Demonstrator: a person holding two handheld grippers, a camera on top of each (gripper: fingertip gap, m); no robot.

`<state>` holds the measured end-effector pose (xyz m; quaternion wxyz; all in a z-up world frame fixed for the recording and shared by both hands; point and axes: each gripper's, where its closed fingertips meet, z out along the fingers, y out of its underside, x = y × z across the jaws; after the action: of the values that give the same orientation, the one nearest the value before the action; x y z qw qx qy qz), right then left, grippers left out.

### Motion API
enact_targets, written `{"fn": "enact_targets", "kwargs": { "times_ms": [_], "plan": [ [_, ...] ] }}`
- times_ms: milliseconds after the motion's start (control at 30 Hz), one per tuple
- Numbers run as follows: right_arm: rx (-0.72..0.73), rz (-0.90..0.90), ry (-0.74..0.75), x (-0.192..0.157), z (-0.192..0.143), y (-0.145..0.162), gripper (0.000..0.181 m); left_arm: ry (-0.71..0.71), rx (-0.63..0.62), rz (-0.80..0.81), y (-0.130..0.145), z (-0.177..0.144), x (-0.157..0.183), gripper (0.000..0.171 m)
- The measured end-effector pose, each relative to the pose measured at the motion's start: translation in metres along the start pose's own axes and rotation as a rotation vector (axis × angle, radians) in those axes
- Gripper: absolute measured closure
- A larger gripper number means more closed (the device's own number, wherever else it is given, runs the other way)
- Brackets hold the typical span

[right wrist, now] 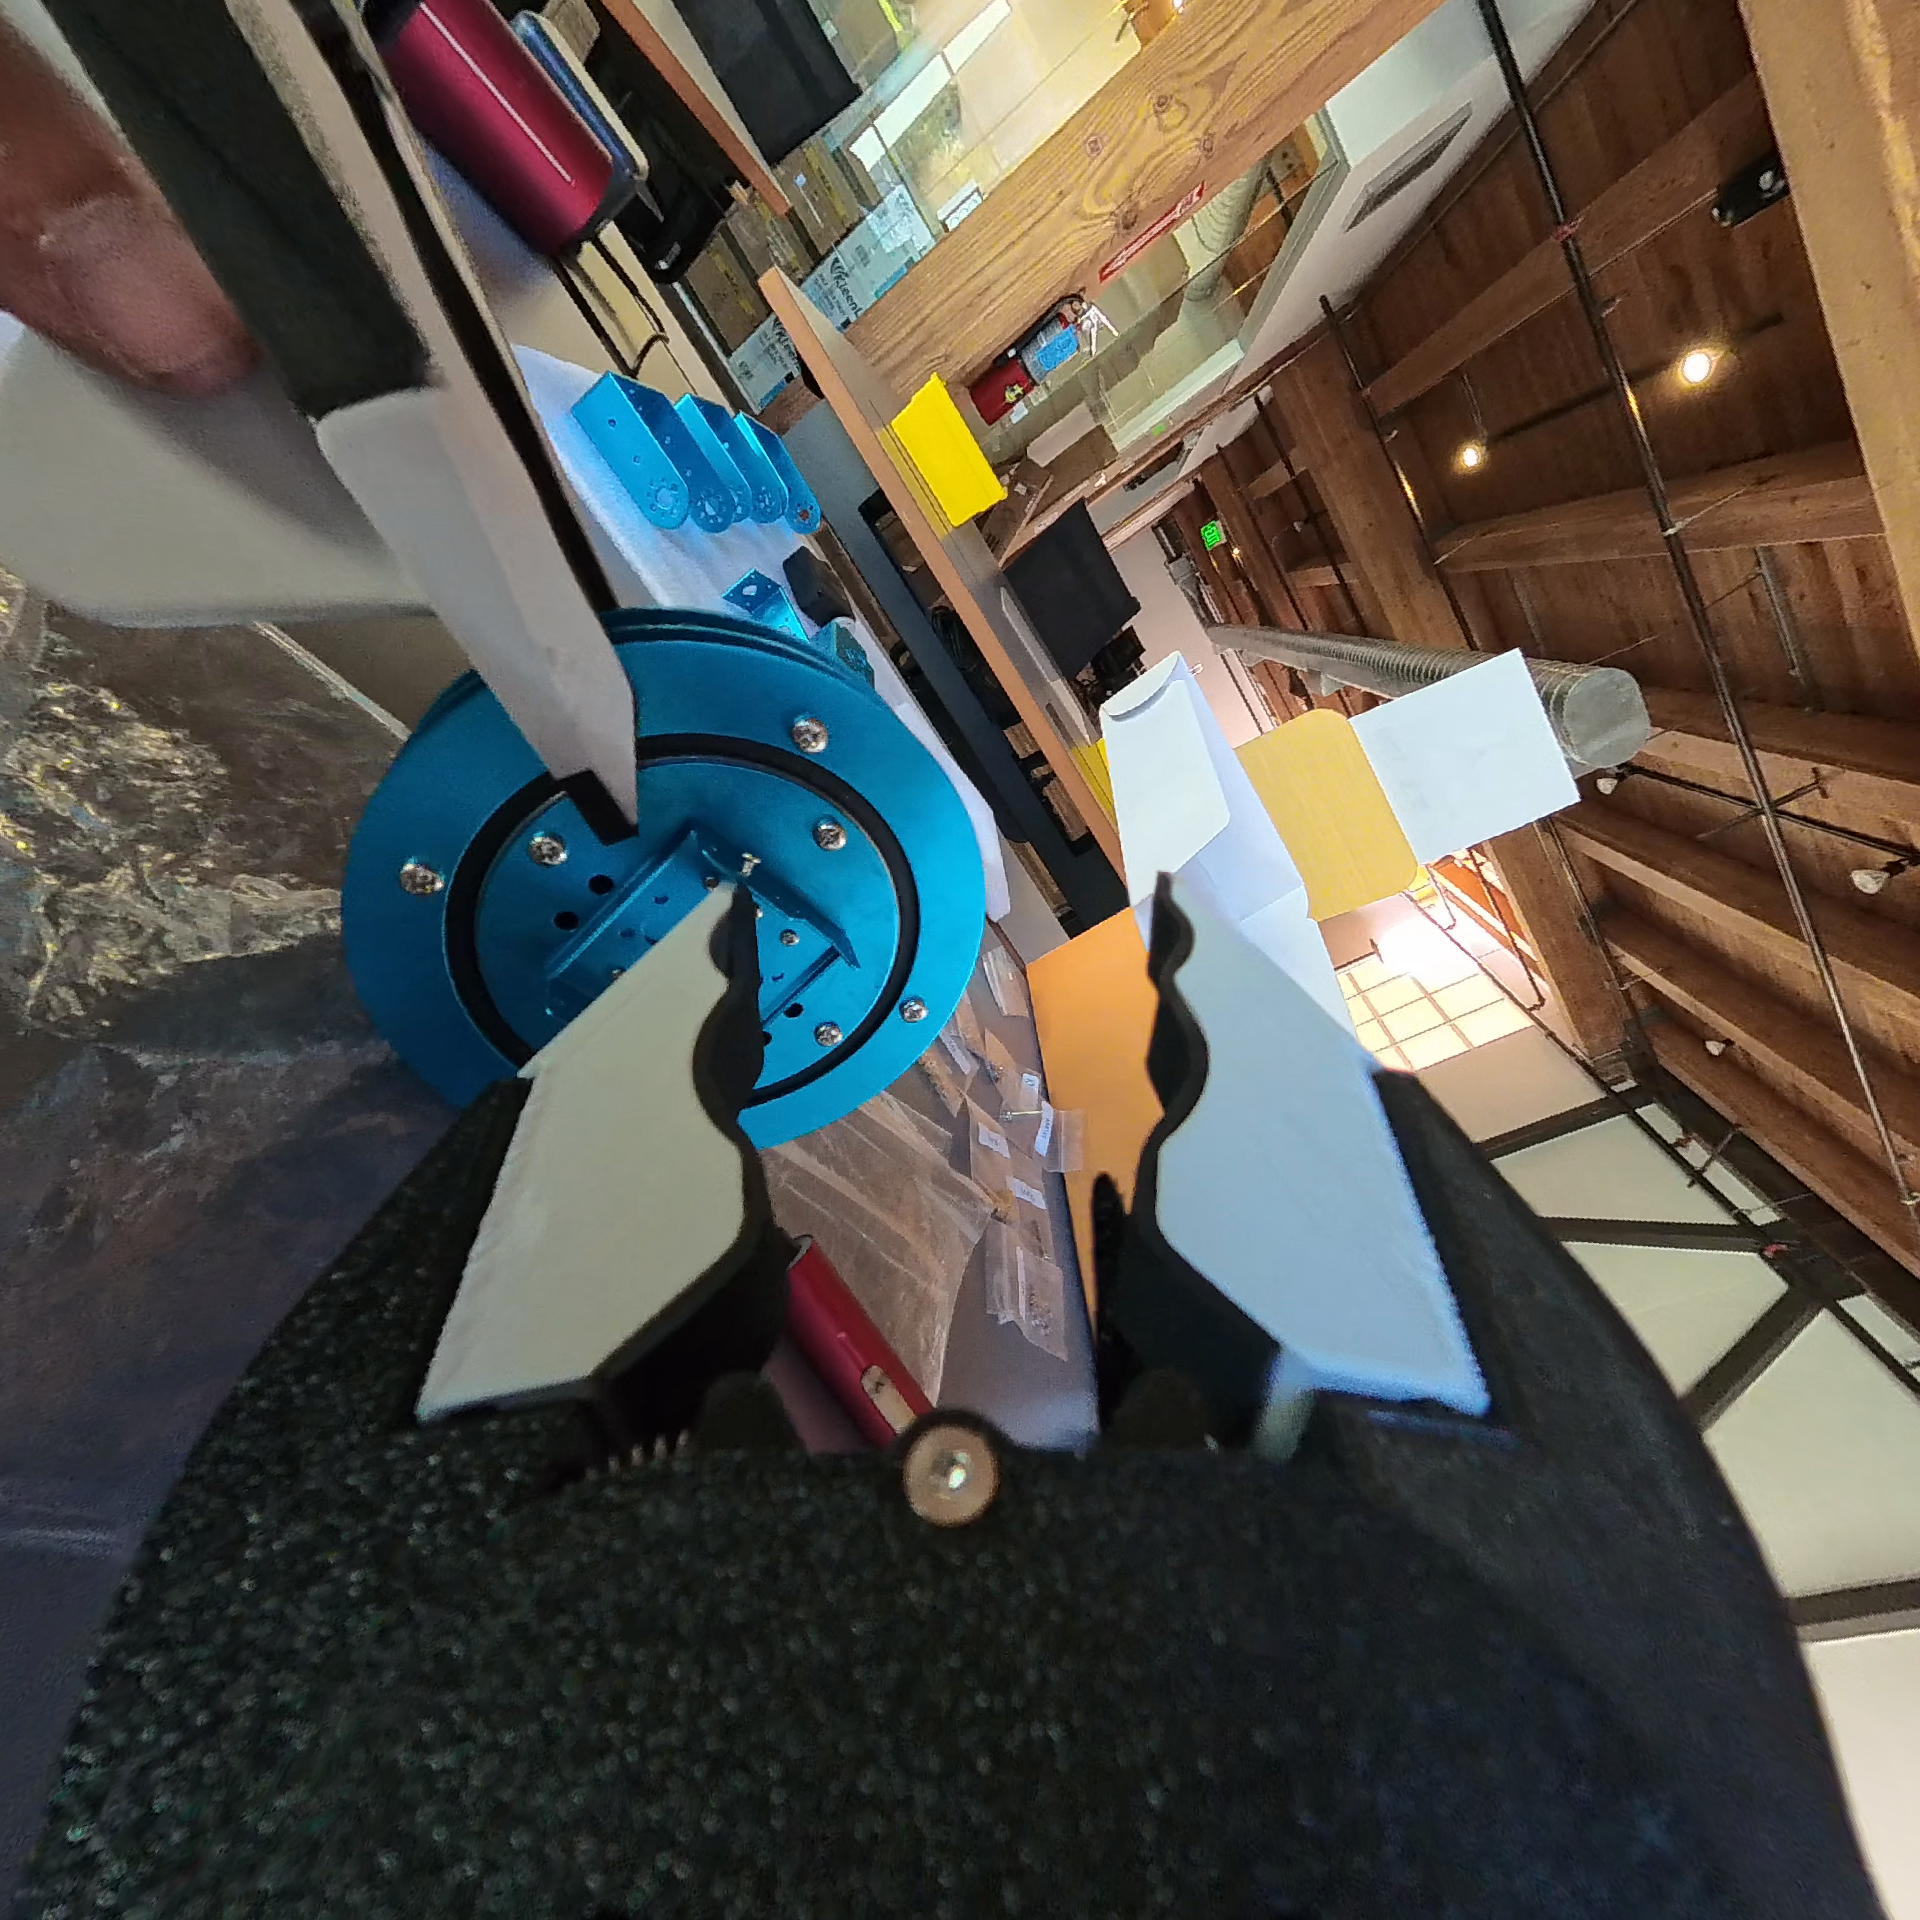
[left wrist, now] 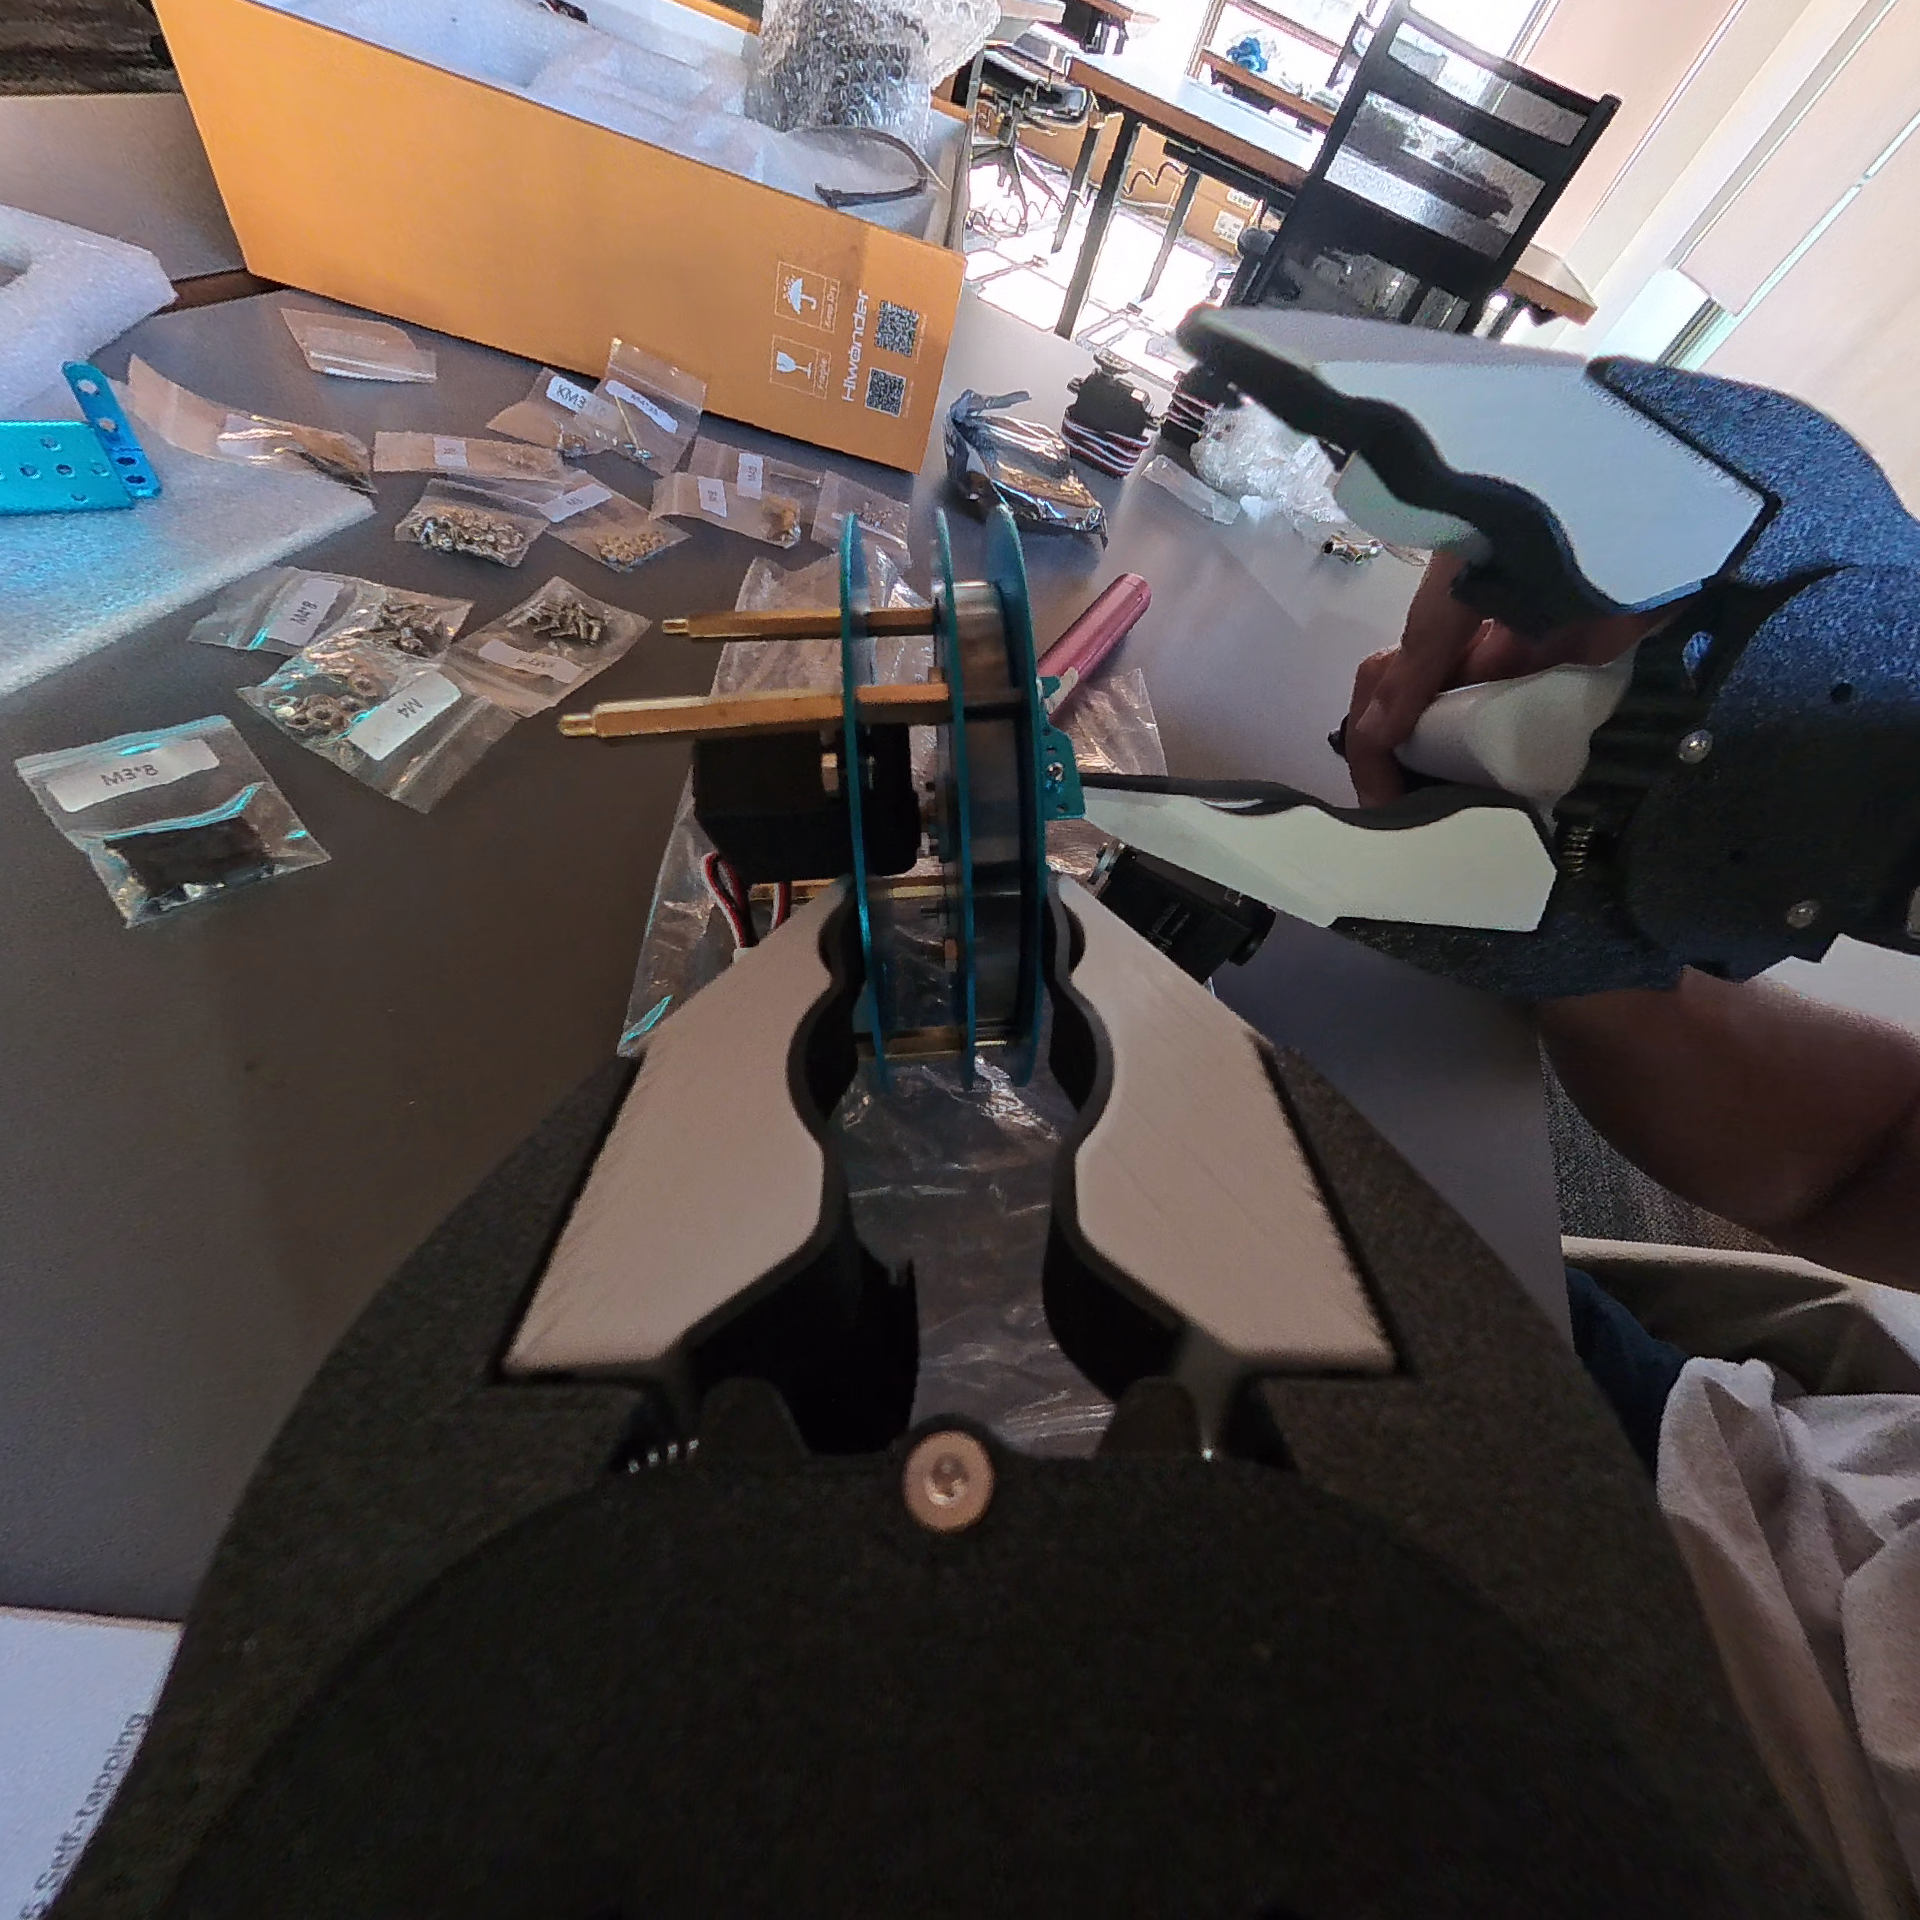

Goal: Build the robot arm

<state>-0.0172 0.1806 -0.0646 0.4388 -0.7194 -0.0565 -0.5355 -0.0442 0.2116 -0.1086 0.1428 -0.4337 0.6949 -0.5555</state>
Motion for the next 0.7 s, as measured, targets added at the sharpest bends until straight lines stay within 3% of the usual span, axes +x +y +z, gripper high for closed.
{"fn": "enact_targets", "kwargs": {
  "times_ms": [700],
  "plan": [
    [-0.024,0.084,-0.065,-0.002,-0.012,0.013,0.112,0.002,-0.004,-0.006,0.001,0.001,0.001,0.139]
  ]
}}
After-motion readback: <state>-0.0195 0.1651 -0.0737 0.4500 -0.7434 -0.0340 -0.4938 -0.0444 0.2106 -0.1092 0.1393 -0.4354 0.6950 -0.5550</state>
